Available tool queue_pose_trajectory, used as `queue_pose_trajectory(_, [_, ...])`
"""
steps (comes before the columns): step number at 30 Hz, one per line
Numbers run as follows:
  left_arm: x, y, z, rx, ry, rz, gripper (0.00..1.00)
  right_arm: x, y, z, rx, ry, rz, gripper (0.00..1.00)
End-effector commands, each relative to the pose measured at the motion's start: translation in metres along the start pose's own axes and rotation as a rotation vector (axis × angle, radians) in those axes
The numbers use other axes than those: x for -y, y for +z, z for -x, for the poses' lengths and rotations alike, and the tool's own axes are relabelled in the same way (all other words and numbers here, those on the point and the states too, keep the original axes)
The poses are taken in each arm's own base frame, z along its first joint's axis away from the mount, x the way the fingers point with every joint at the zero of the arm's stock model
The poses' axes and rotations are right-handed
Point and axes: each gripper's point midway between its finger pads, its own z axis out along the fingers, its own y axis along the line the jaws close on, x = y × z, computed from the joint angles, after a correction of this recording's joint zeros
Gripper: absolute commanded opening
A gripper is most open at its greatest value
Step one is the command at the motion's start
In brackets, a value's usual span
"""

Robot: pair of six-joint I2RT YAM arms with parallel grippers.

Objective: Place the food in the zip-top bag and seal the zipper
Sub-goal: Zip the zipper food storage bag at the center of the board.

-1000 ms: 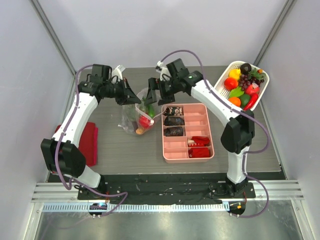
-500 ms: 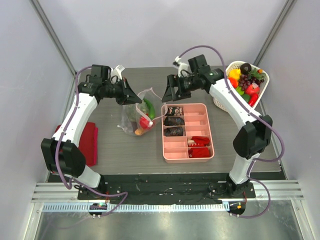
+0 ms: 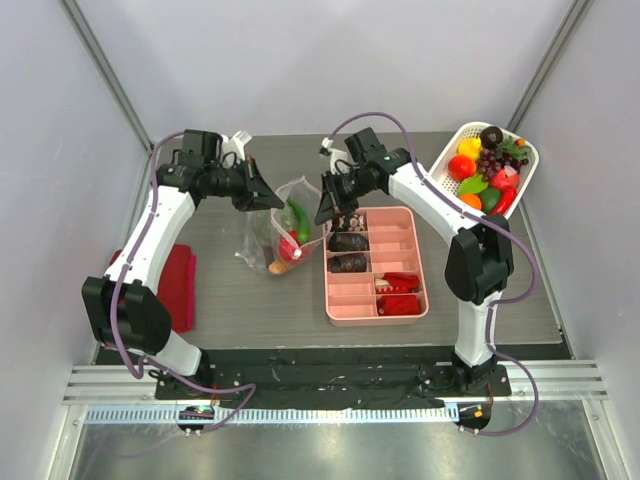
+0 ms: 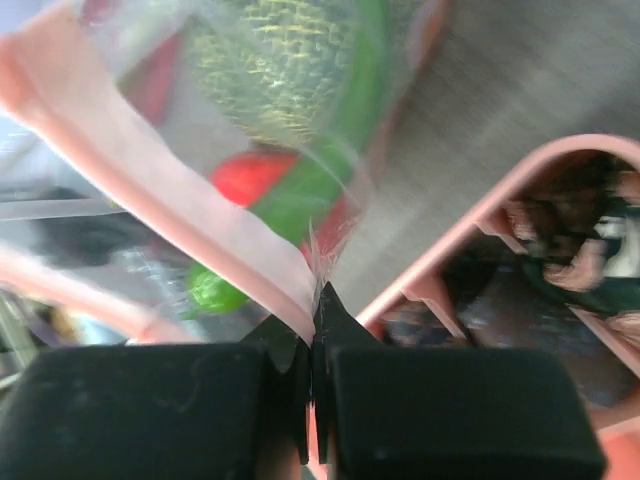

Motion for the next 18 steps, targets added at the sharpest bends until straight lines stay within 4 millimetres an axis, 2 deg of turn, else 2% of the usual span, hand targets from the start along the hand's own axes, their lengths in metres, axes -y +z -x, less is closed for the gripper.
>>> queue_pose_trajectory(1, [0.004,-0.023,0.029,0.131,0.202,0.083,0.12,-0.074,-0.031,0.029,0.069,0.151,0.283,0.01])
queue_pose_trajectory(2, [-0.001,-0.029,0.037,0.156,0.220,0.114,0.21,-0.090,-0.038,0.053,0.159,0.172,0.354,0.01])
queue_pose_trajectory(3, [0.000,-0.034,0.044,0.184,0.248,0.122,0.35,-0.102,-0.045,0.065,0.210,0.219,0.405,0.01])
queue_pose_trajectory(4, [-0.002,-0.040,0.049,0.204,0.271,0.127,0.42,-0.120,-0.062,0.088,0.324,0.306,0.490,0.01])
queue_pose_trajectory(5, [-0.003,-0.046,0.052,0.229,0.285,0.129,0.48,-0.123,-0.068,0.097,0.371,0.336,0.506,0.01])
queue_pose_trajectory(6, [-0.009,-0.058,0.054,0.271,0.291,0.140,0.62,-0.125,-0.067,0.101,0.386,0.349,0.491,0.01])
queue_pose_trajectory(8, [-0.012,-0.069,0.050,0.298,0.317,0.135,0.79,-0.125,-0.055,0.104,0.360,0.400,0.481,0.01])
queue_pose_trajectory(9, [-0.017,-0.081,0.041,0.321,0.317,0.136,0.82,-0.124,-0.051,0.103,0.357,0.420,0.478,0.01])
queue_pose_trajectory(10, [-0.021,-0.090,0.043,0.356,0.328,0.134,0.84,-0.118,-0.044,0.104,0.360,0.463,0.468,0.01])
queue_pose_trajectory(11, [-0.021,-0.096,0.038,0.361,0.350,0.112,0.84,-0.117,-0.044,0.108,0.376,0.467,0.477,0.01])
queue_pose_trajectory(12, [-0.030,-0.100,0.031,0.367,0.350,0.118,0.85,-0.114,-0.040,0.108,0.374,0.487,0.473,0.01])
queue_pose_trajectory(13, [-0.025,-0.109,0.025,0.396,0.396,0.122,0.84,-0.109,-0.035,0.108,0.373,0.509,0.469,0.01])
queue_pose_trajectory(15, [-0.035,-0.107,0.006,0.375,0.487,0.134,0.84,-0.111,-0.034,0.111,0.379,0.532,0.482,0.01])
queue_pose_trajectory(16, [-0.027,-0.112,0.001,0.406,0.551,0.125,0.84,-0.113,-0.036,0.115,0.396,0.520,0.499,0.01])
queue_pose_trajectory(17, [-0.028,-0.112,-0.004,0.414,0.578,0.117,0.82,-0.112,-0.033,0.117,0.399,0.537,0.500,0.01])
queue_pose_trajectory(18, [-0.039,-0.103,-0.014,0.398,0.572,0.106,0.81,-0.115,-0.032,0.118,0.401,0.535,0.511,0.01])
